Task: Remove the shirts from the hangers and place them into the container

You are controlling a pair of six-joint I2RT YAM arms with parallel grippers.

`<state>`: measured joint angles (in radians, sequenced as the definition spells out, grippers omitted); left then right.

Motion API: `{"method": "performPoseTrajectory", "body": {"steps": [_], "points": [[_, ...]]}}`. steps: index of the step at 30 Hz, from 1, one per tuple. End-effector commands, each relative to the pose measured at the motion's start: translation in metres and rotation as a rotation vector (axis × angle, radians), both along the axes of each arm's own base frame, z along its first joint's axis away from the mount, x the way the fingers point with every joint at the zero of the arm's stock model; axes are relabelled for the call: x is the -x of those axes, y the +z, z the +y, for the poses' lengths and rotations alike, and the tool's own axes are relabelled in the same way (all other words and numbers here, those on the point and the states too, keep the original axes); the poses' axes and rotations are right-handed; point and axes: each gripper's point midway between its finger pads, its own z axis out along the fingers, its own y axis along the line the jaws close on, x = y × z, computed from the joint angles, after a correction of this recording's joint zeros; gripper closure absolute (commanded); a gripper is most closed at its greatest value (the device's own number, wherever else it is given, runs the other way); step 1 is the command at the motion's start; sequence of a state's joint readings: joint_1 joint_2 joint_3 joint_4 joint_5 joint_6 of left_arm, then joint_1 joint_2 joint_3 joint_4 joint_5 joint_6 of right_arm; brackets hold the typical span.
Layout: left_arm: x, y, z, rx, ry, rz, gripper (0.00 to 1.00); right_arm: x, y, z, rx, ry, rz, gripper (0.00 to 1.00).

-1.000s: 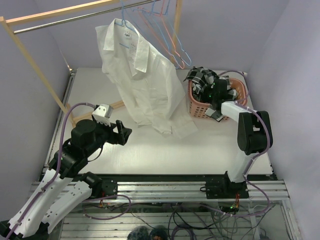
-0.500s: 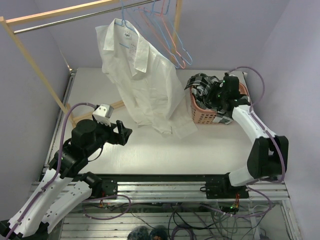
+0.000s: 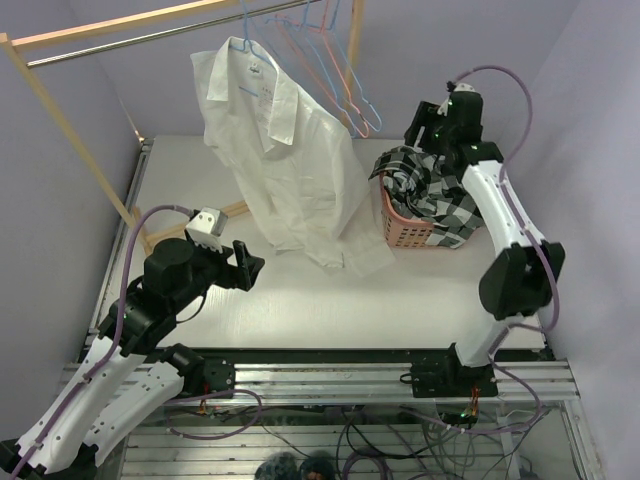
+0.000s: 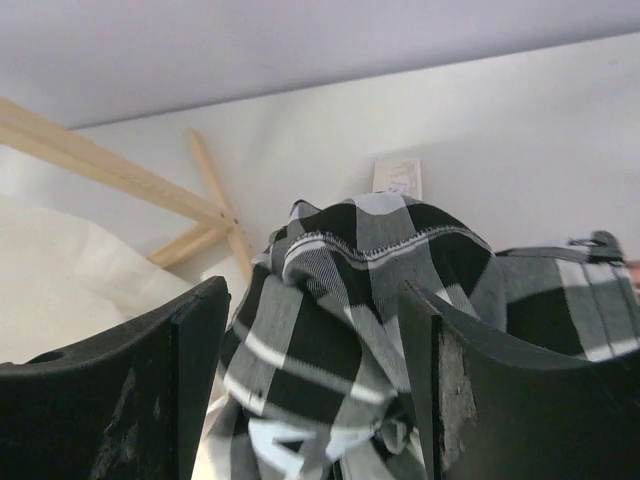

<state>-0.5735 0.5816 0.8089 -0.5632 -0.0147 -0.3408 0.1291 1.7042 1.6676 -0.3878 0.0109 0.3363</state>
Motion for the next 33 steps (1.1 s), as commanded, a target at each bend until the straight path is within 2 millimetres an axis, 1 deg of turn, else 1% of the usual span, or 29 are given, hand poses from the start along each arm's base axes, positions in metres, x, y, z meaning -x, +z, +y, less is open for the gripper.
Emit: {"method": "performPoseTrajectory", "body": {"steps": [1, 2, 5, 9, 11, 12, 13, 14, 15, 16, 19, 21, 22, 23, 24, 27, 29, 31, 33], "points": [[0.000, 0.001, -0.001, 0.003, 0.003, -0.003, 0.09, -0.017, -0.042, 0.009, 0.040, 0.036, 0.125, 0.31], [0.000, 0.001, -0.001, 0.002, 0.003, -0.003, 0.09, -0.021, -0.045, 0.016, 0.042, 0.048, 0.130, 0.32], [-0.001, -0.001, -0.001, 0.000, 0.001, 0.001, 0.09, -0.032, -0.056, 0.022, 0.087, 0.043, 0.155, 0.32], [-0.001, -0.001, -0.002, -0.001, 0.001, 0.003, 0.09, -0.037, -0.069, 0.030, 0.139, 0.070, 0.179, 0.32], [-0.001, -0.001, -0.002, -0.002, 0.002, 0.003, 0.09, -0.037, -0.075, 0.032, 0.143, 0.081, 0.195, 0.34], [-0.001, -0.001, -0.001, -0.001, 0.002, 0.002, 0.09, -0.036, -0.076, 0.032, 0.141, 0.085, 0.198, 0.41], [-0.001, -0.001, -0.001, -0.001, 0.002, 0.002, 0.09, -0.035, -0.077, 0.032, 0.139, 0.089, 0.201, 0.55], [-0.001, -0.001, -0.001, -0.001, 0.003, 0.002, 0.09, -0.034, -0.077, 0.031, 0.138, 0.084, 0.200, 0.76], [-0.001, -0.001, -0.001, -0.002, 0.003, 0.002, 0.09, -0.032, -0.074, 0.029, 0.139, 0.071, 0.195, 0.92], [-0.001, -0.001, -0.002, -0.002, 0.002, 0.004, 0.09, -0.030, -0.072, 0.026, 0.143, 0.055, 0.190, 1.00], [-0.001, -0.001, -0.002, -0.002, 0.002, 0.004, 0.09, -0.022, -0.054, 0.013, 0.157, -0.010, 0.146, 1.00], [-0.001, -0.001, -0.001, -0.001, 0.002, 0.002, 0.09, -0.012, -0.043, -0.001, 0.169, -0.064, 0.124, 1.00], [-0.001, -0.001, -0.001, -0.001, 0.002, 0.002, 0.09, -0.006, -0.034, -0.008, 0.165, -0.092, 0.103, 1.00], [0.000, 0.000, -0.002, 0.000, 0.000, 0.001, 0.09, 0.001, -0.026, -0.016, 0.161, -0.121, 0.083, 1.00], [0.000, 0.000, -0.001, 0.001, 0.000, 0.001, 0.09, 0.009, -0.009, -0.021, 0.149, -0.148, 0.039, 1.00], [0.000, 0.001, -0.001, 0.004, -0.001, -0.004, 0.09, 0.034, 0.015, -0.041, 0.137, -0.221, -0.038, 1.00], [0.001, 0.001, -0.002, 0.004, -0.003, -0.004, 0.09, 0.051, 0.031, -0.050, 0.132, -0.258, -0.084, 1.00], [0.001, 0.001, -0.002, 0.004, -0.002, -0.004, 0.09, 0.066, 0.043, -0.058, 0.133, -0.288, -0.114, 1.00], [0.001, 0.001, -0.002, 0.005, -0.004, -0.004, 0.09, 0.082, 0.046, -0.066, 0.143, -0.315, -0.114, 1.00]]}}
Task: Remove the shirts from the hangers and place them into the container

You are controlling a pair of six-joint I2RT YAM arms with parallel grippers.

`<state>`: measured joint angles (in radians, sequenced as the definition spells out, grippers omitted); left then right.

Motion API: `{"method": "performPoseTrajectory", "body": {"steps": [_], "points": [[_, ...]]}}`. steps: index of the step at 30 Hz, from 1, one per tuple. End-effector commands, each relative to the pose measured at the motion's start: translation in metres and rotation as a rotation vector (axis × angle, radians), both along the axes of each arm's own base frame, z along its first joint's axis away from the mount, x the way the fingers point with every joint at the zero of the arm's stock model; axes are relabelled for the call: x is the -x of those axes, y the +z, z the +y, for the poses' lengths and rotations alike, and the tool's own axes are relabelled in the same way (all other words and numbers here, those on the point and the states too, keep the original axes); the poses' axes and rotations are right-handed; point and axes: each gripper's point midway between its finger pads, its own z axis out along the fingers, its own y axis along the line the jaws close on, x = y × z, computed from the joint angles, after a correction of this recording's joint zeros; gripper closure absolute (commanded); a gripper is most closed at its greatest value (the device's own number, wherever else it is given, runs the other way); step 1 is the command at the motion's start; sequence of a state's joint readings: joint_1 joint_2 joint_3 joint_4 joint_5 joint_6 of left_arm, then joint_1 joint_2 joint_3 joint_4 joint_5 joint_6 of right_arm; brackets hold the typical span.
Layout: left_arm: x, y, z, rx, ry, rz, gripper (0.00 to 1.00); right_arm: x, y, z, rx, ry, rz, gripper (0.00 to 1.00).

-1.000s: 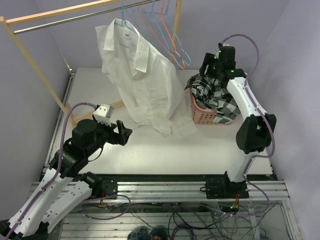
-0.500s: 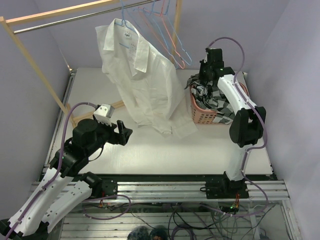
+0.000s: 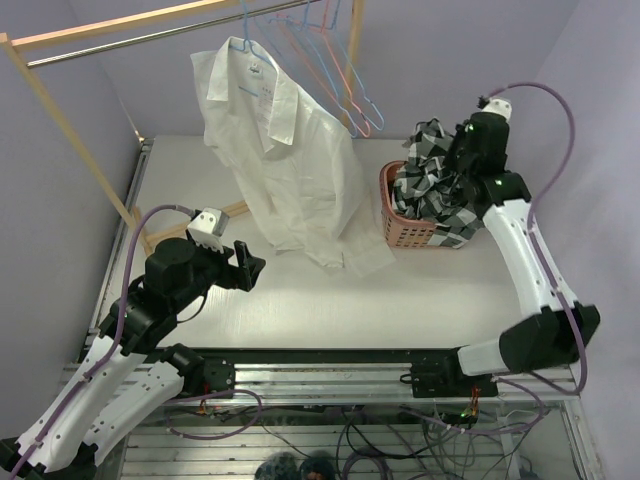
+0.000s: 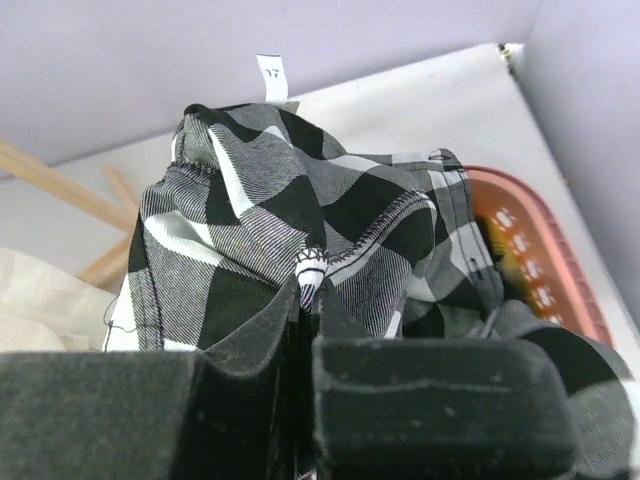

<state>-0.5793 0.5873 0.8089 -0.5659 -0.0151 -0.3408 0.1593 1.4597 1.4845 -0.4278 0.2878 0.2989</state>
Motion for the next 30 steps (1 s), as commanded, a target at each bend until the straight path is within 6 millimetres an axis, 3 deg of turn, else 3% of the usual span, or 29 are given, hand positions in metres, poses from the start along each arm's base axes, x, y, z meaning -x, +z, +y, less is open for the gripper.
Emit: {"method": "performPoseTrajectory", "body": {"steps": [1, 5, 9, 18, 21, 25, 28, 30], "points": [[0.001, 0.003, 0.000, 0.010, 0.003, -0.012, 0.09, 0.027, 0.023, -0.024, 0.012, -0.111, -0.080, 1.00], [0.001, 0.004, 0.000, 0.012, 0.001, -0.015, 0.08, 0.048, -0.009, -0.022, 0.011, -0.084, -0.033, 1.00], [0.001, 0.003, -0.002, 0.009, -0.004, -0.009, 0.09, 0.049, -0.076, -0.009, 0.000, -0.014, 0.102, 1.00], [0.001, 0.002, -0.002, 0.008, -0.002, -0.007, 0.08, 0.014, -0.248, 0.020, -0.010, 0.090, 0.535, 1.00], [0.001, 0.002, -0.002, 0.006, -0.001, -0.006, 0.08, 0.019, -0.287, 0.021, -0.018, 0.089, 0.611, 1.00], [0.001, 0.001, -0.003, 0.005, -0.009, -0.003, 0.08, 0.029, -0.308, 0.018, -0.016, 0.078, 0.636, 1.00], [0.001, 0.000, -0.004, 0.004, -0.012, -0.001, 0.08, 0.032, -0.309, 0.022, -0.036, 0.091, 0.650, 1.00], [0.001, 0.000, -0.004, 0.003, -0.013, 0.001, 0.08, 0.029, -0.298, 0.024, -0.051, 0.093, 0.627, 0.87]]}}
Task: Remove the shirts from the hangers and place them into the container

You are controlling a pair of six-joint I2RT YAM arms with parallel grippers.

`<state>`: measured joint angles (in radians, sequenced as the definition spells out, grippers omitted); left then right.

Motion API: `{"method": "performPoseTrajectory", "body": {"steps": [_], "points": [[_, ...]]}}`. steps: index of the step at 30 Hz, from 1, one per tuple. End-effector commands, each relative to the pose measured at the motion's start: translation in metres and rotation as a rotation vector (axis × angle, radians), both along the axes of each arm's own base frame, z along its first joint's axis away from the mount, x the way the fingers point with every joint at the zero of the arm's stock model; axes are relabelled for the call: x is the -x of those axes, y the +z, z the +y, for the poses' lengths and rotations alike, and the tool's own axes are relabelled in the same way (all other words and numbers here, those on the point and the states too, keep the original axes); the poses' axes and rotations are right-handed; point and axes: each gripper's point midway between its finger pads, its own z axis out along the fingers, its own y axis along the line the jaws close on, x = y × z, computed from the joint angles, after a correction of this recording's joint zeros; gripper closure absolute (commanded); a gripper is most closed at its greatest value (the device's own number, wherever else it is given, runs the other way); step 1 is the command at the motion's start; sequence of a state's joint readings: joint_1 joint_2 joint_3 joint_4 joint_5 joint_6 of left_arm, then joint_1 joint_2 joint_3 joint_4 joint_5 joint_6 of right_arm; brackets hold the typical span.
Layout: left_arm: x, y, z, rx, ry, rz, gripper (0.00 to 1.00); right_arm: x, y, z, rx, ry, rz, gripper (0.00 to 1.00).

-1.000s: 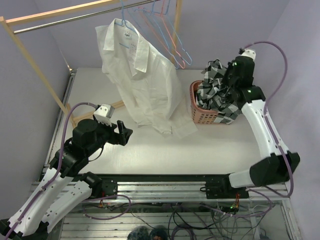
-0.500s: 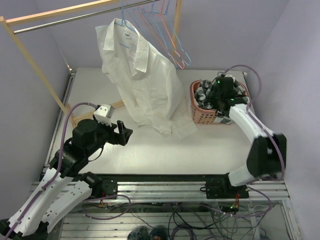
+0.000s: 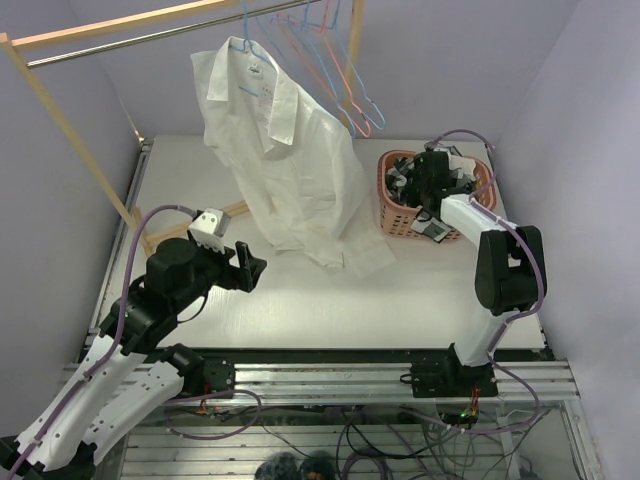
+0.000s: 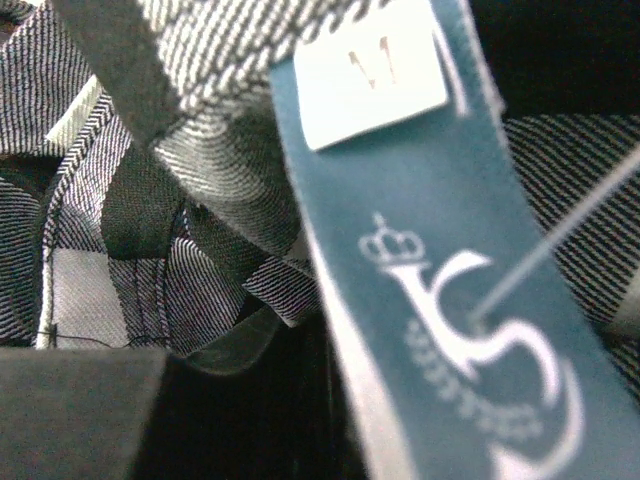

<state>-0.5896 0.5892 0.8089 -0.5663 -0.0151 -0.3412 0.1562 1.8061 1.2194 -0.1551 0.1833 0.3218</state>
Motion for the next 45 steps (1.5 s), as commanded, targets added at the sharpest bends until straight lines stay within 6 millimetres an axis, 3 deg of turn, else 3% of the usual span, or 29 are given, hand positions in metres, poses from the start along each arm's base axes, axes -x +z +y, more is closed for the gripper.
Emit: {"method": "performPoseTrajectory", "body": {"steps": [1, 5, 10, 14, 18, 22, 24, 28, 33, 40, 41, 45], "points": [[0.000, 0.000, -0.002, 0.004, -0.002, -0.001, 0.07, 0.055, -0.066, 0.002, -0.028, 0.017, 0.265, 0.81], [0.000, 0.001, -0.002, 0.005, -0.001, -0.003, 0.06, 0.050, -0.012, 0.002, -0.047, 0.010, 0.146, 0.65], [0.000, 0.001, -0.002, 0.005, -0.002, -0.003, 0.06, 0.053, 0.079, 0.005, -0.072, 0.033, -0.055, 0.59], [0.000, 0.000, -0.002, 0.005, -0.002, 0.001, 0.06, 0.071, 0.161, 0.019, -0.083, 0.098, -0.259, 0.53], [0.000, -0.001, -0.003, 0.003, 0.000, 0.009, 0.06, 0.098, 0.208, 0.044, -0.078, 0.181, -0.387, 0.51], [0.000, 0.000, -0.002, 0.006, 0.002, 0.005, 0.06, 0.134, 0.198, 0.083, -0.104, 0.376, -0.436, 0.54], [0.000, 0.000, -0.002, 0.006, 0.005, 0.003, 0.06, 0.152, 0.166, 0.088, -0.105, 0.421, -0.393, 0.55], [0.000, 0.000, -0.001, 0.006, 0.005, 0.003, 0.06, 0.183, 0.126, 0.080, -0.124, 0.416, -0.329, 0.56], [-0.001, -0.002, -0.002, -0.001, 0.005, 0.013, 0.06, 0.210, 0.119, 0.080, -0.186, 0.402, -0.276, 0.57], [-0.001, -0.001, -0.002, 0.002, 0.006, 0.008, 0.06, 0.218, 0.143, 0.058, -0.049, 0.379, -0.179, 0.55], [-0.001, -0.001, -0.001, 0.002, 0.008, 0.007, 0.06, 0.216, 0.141, 0.049, -0.008, 0.323, -0.168, 0.55], [-0.001, -0.002, -0.002, 0.001, 0.009, 0.010, 0.06, 0.221, 0.120, 0.062, 0.001, 0.368, -0.163, 0.54]]}}
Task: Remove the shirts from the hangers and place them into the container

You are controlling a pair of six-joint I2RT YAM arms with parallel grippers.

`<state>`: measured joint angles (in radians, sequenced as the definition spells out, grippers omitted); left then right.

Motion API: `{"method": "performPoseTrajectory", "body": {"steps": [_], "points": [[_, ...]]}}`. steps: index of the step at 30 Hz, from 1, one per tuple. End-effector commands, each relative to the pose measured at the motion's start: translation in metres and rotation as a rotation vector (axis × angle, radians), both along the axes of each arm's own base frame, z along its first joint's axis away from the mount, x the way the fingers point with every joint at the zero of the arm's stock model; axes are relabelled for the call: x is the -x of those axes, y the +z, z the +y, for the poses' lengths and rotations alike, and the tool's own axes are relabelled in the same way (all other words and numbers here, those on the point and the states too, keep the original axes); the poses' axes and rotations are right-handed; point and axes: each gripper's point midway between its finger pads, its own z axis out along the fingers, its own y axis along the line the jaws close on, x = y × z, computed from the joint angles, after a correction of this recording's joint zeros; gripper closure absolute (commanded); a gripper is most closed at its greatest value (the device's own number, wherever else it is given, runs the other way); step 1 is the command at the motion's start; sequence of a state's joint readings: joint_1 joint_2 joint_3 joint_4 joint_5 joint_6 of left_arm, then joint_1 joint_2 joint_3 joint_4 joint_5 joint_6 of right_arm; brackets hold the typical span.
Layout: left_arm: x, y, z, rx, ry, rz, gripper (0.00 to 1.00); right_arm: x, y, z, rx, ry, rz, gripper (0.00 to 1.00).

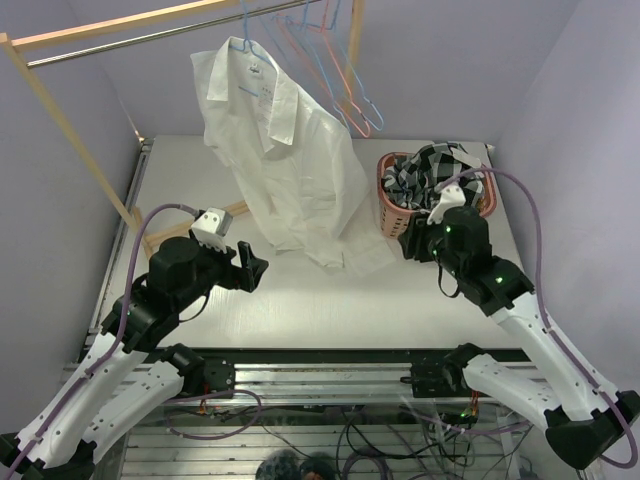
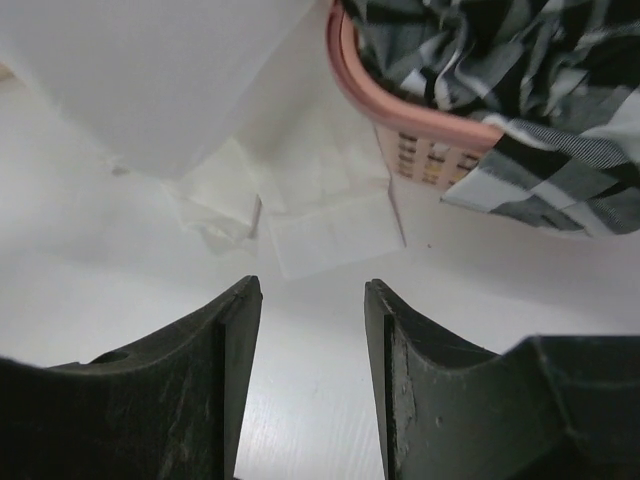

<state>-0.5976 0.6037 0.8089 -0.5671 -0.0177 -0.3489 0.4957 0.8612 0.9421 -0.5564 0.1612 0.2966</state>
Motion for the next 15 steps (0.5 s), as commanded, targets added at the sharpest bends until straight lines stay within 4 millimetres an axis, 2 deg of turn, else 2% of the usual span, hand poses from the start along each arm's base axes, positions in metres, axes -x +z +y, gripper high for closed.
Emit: {"method": "performPoseTrajectory", "body": {"steps": [1, 4, 6, 8, 11, 15], "points": [[-0.001, 0.001, 0.001, 0.003, 0.012, -0.004, 0.06, 0.012, -0.040, -0.004, 0.081, 0.003, 0.064, 0.53], [-0.001, 0.001, 0.000, 0.002, 0.009, -0.003, 0.06, 0.016, -0.031, 0.000, 0.044, 0.022, 0.047, 0.53], [-0.001, 0.001, 0.000, 0.003, 0.006, -0.004, 0.06, 0.016, -0.030, -0.006, 0.040, -0.012, 0.021, 0.53], [0.000, 0.001, -0.001, 0.003, 0.003, -0.004, 0.06, 0.016, -0.033, -0.011, 0.038, -0.041, 0.017, 0.53], [0.000, 0.002, 0.000, 0.005, 0.005, -0.006, 0.06, 0.018, -0.050, -0.017, 0.052, -0.080, 0.058, 0.53], [0.000, 0.002, 0.000, 0.004, 0.005, -0.007, 0.06, 0.018, -0.053, -0.019, 0.061, -0.092, 0.070, 0.53]]}}
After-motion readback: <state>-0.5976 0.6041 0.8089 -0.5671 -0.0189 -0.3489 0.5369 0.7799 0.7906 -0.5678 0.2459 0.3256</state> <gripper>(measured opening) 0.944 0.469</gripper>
